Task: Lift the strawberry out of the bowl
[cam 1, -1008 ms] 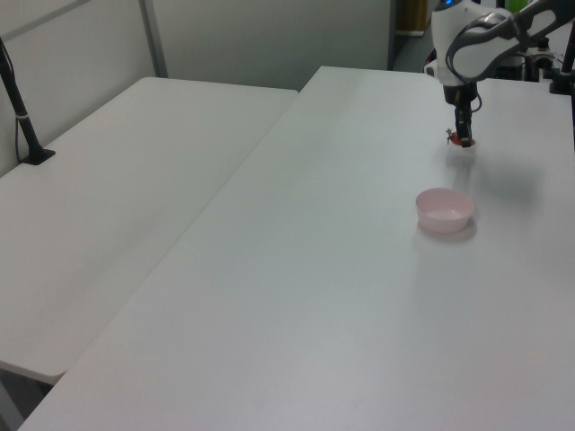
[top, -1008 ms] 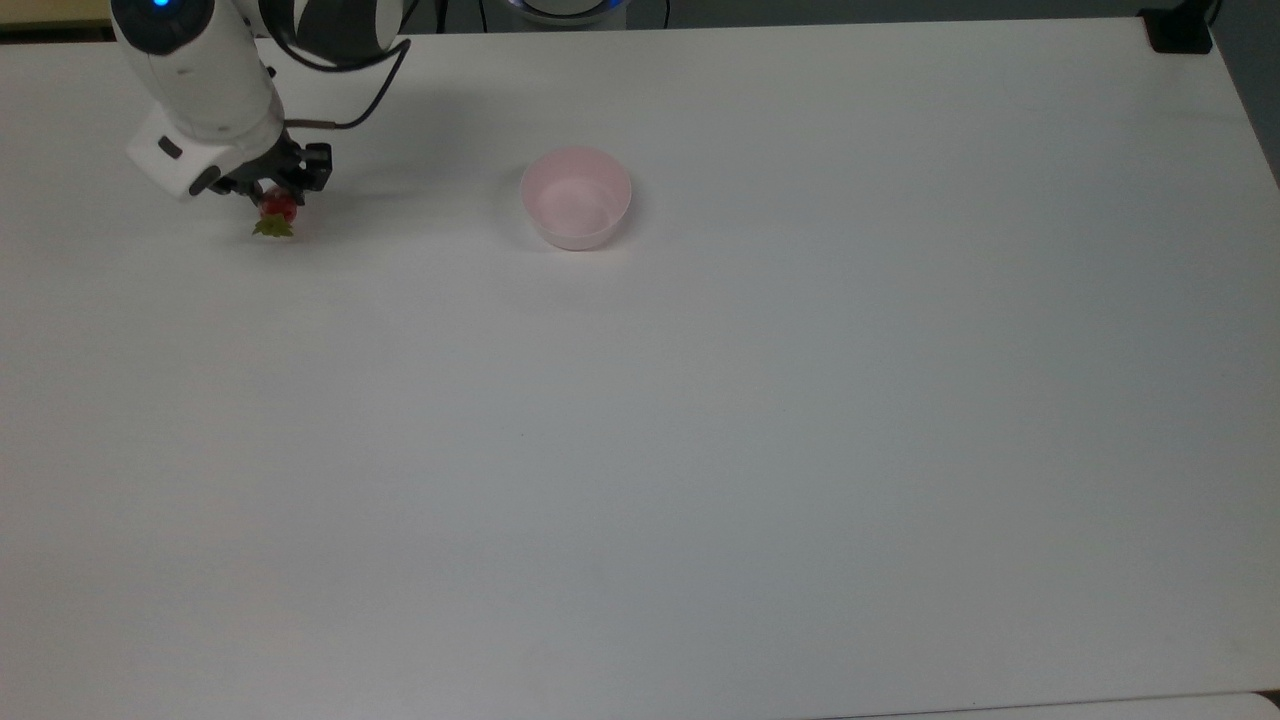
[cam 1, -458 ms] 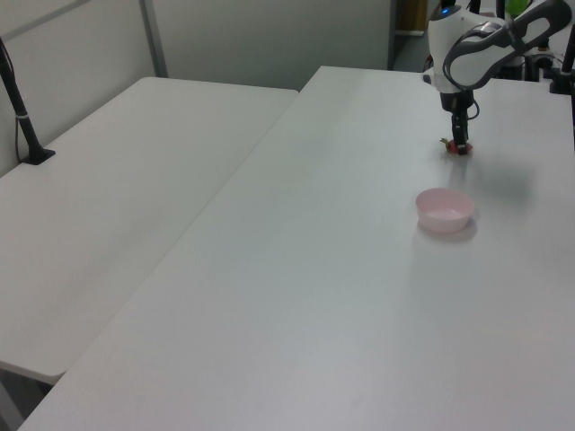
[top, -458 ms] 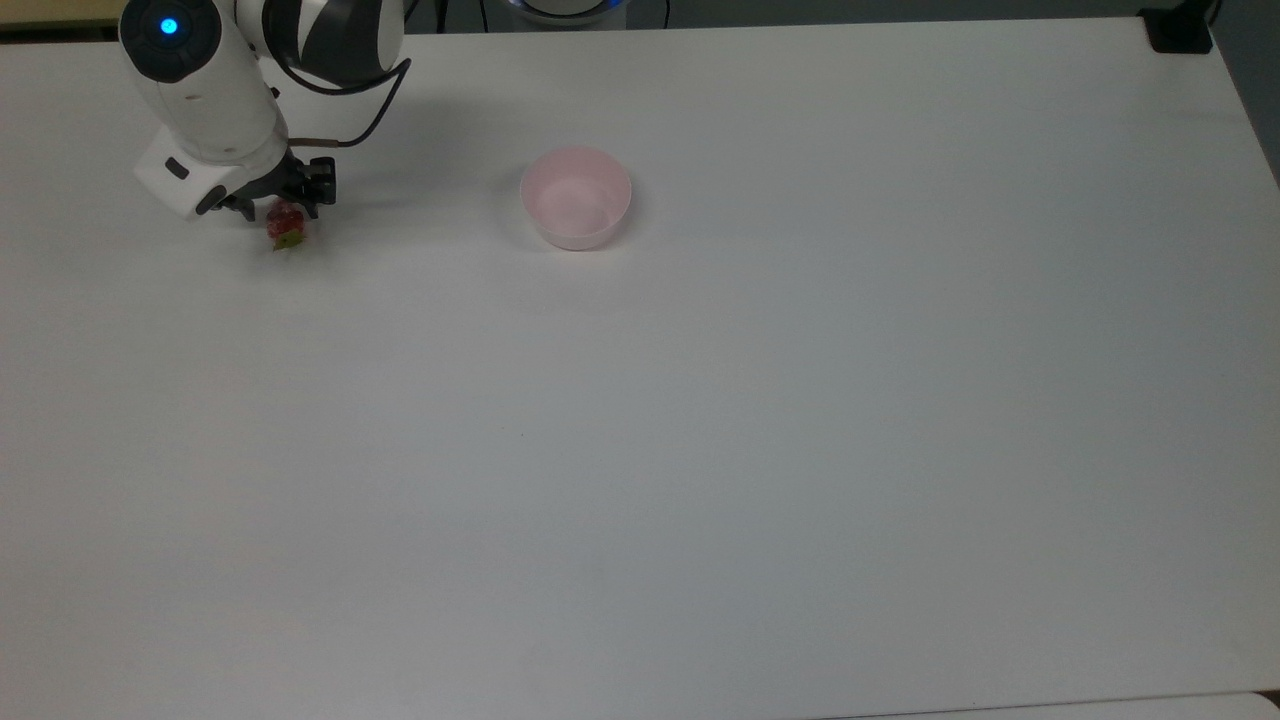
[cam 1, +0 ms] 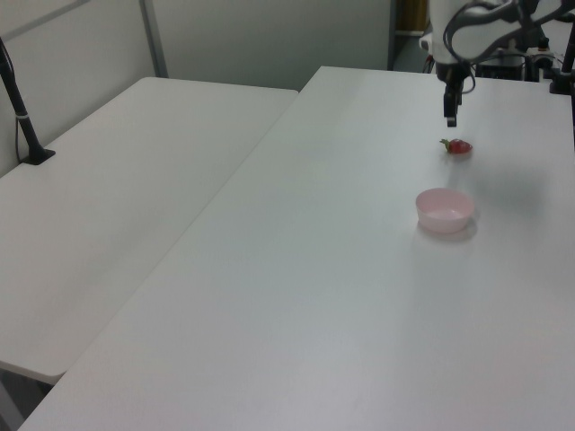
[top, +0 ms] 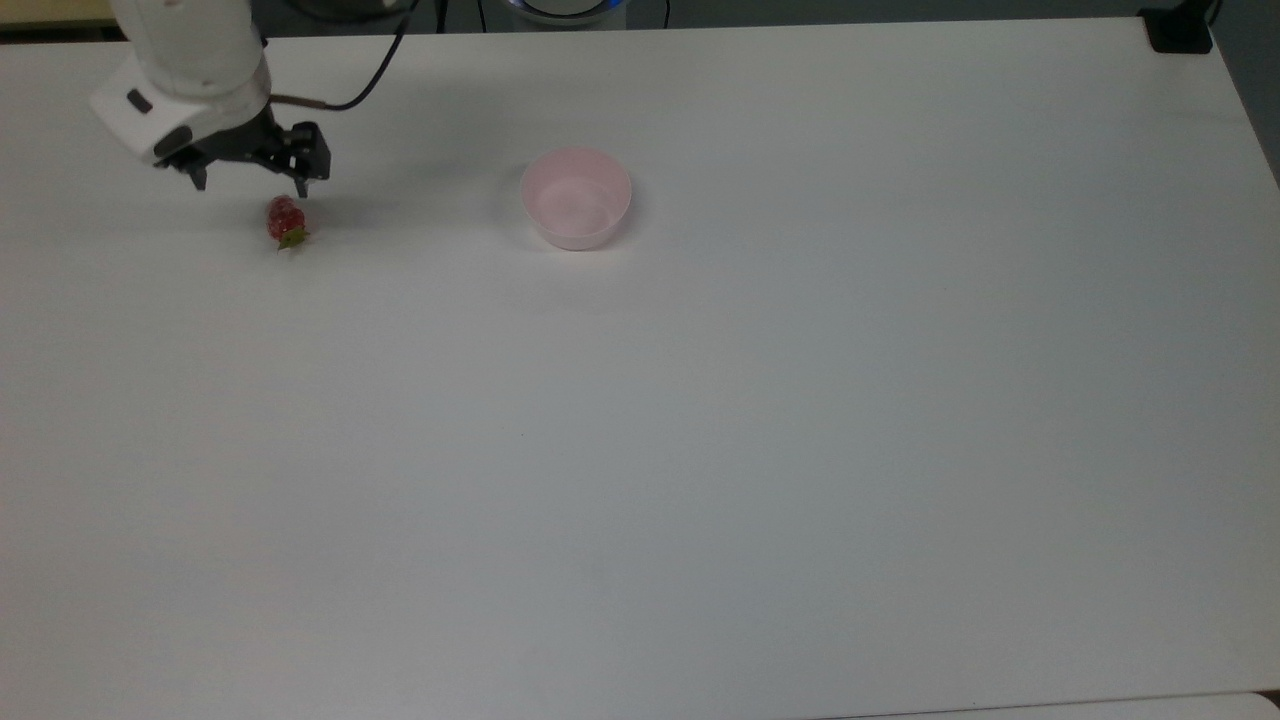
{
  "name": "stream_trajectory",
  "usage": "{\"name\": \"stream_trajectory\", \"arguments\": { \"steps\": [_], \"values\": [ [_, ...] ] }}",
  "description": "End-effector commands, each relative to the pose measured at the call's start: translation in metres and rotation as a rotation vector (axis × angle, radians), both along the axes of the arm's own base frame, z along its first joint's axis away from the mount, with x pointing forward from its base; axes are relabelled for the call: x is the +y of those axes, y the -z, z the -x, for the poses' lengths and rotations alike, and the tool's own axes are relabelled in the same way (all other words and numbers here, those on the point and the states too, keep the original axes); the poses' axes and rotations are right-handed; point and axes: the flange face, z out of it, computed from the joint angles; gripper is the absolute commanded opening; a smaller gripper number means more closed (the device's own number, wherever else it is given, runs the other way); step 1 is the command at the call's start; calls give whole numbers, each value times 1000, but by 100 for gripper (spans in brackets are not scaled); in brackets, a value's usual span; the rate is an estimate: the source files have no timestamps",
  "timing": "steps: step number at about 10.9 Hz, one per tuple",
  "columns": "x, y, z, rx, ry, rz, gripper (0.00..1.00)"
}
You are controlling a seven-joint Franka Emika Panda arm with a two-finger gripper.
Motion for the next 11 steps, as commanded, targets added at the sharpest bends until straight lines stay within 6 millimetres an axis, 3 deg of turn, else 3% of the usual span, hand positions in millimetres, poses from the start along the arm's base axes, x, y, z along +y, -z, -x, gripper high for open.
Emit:
{"name": "stream_trajectory", "arguments": {
  "steps": [1, 3, 5, 7, 9, 10, 11],
  "values": [
    [68, -91, -20, -69, 200, -67, 100],
    [105, -154, -23, -107, 268, -124, 100],
    [139, -199, -8, -163, 336, -184, 100],
    [164, -217, 1, -176, 409, -234, 100],
    [182, -222, 5, -178, 393, -235, 100],
    [189, -220, 1, -187, 353, -221, 100],
    [183, -225, -4, -234, 295, -193, 100]
  ]
}}
